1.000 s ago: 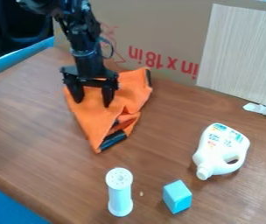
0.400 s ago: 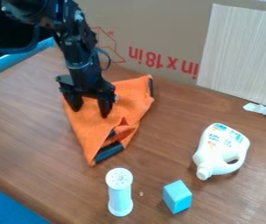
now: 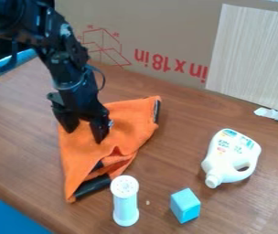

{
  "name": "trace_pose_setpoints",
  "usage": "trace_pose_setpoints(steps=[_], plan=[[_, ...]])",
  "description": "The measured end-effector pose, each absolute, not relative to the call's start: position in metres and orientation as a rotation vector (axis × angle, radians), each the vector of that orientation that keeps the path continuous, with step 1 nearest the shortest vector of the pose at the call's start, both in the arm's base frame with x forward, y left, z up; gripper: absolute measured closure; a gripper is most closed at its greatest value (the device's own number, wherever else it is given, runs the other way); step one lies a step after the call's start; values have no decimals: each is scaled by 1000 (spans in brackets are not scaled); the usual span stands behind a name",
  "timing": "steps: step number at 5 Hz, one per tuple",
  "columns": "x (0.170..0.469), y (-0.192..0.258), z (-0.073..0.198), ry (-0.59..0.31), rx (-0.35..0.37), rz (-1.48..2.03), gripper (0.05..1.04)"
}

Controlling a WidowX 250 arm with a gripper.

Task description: Move the cloth from bottom left of the table to top right of the table

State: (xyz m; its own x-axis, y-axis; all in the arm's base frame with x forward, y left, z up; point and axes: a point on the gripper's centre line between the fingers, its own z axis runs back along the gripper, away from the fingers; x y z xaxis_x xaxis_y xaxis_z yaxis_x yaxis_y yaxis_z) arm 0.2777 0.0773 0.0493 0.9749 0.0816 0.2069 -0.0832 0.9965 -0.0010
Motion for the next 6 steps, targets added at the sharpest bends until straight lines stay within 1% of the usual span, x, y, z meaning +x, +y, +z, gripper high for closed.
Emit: trace_pose_setpoints(steps=[1, 2, 3, 6], plan=[[262, 74, 49, -216, 24, 40, 85], [258, 73, 48, -214, 30, 33, 84], [266, 75, 48, -212, 39, 54, 83], [330, 96, 54, -254, 48, 233, 83]])
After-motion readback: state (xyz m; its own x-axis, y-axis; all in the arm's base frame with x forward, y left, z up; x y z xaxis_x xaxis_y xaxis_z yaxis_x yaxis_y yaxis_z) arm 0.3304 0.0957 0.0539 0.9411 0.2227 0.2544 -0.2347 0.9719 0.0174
